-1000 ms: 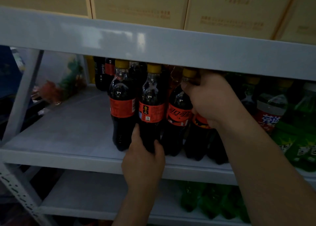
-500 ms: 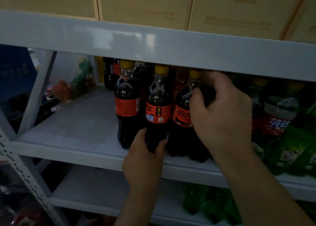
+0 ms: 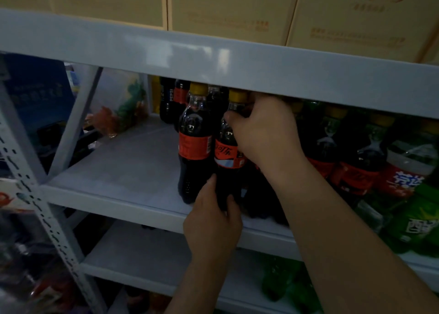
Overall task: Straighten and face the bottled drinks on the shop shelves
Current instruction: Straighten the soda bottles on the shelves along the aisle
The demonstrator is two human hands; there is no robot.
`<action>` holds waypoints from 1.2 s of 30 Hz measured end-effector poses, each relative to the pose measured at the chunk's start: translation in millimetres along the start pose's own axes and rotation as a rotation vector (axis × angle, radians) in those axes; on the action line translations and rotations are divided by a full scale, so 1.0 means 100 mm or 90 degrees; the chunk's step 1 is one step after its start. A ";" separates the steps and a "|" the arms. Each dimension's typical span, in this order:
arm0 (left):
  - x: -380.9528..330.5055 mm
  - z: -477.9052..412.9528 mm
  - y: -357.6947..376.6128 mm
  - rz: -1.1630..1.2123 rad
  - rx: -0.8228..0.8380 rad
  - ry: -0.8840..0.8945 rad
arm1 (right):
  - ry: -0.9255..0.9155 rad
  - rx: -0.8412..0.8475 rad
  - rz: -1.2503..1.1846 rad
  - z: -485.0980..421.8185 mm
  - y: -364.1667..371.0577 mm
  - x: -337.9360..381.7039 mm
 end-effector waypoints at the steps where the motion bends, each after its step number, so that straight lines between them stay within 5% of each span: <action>1: 0.01 0.00 -0.01 0.007 -0.014 0.010 | 0.023 0.020 -0.018 -0.02 0.00 -0.01; 5: 0.11 -0.05 -0.10 0.003 -0.146 0.129 | 0.060 0.061 -0.039 -0.07 0.01 -0.01; 9: 0.24 -0.31 -0.22 0.002 -0.197 0.110 | 0.059 0.064 -0.056 -0.05 0.03 0.01; 16: 0.41 -0.70 -0.29 0.194 0.028 -0.073 | 0.120 0.065 -0.138 -0.03 0.04 -0.06; 22: 0.58 -0.85 -0.39 0.187 0.119 -0.040 | 0.090 0.032 -0.148 0.05 0.09 -0.08; 30: 0.76 -1.02 -0.54 0.377 0.447 -0.026 | 0.078 0.050 -0.111 0.03 0.09 -0.08; 33: 0.68 -1.00 -0.52 0.354 0.470 -0.055 | 0.110 0.037 -0.168 0.05 0.10 -0.06; 36: 0.62 -0.97 -0.47 0.167 0.327 0.000 | 0.132 0.027 -0.195 0.11 0.13 -0.04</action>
Point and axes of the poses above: each hand's wrist, its own z-axis away from the middle knuckle, its own y-axis out of the palm, x = y × z, the point moved 1 cm from there along -z, towards the middle knuckle, and after that the axes turned 1 degree about z, right-handed, at the moved point
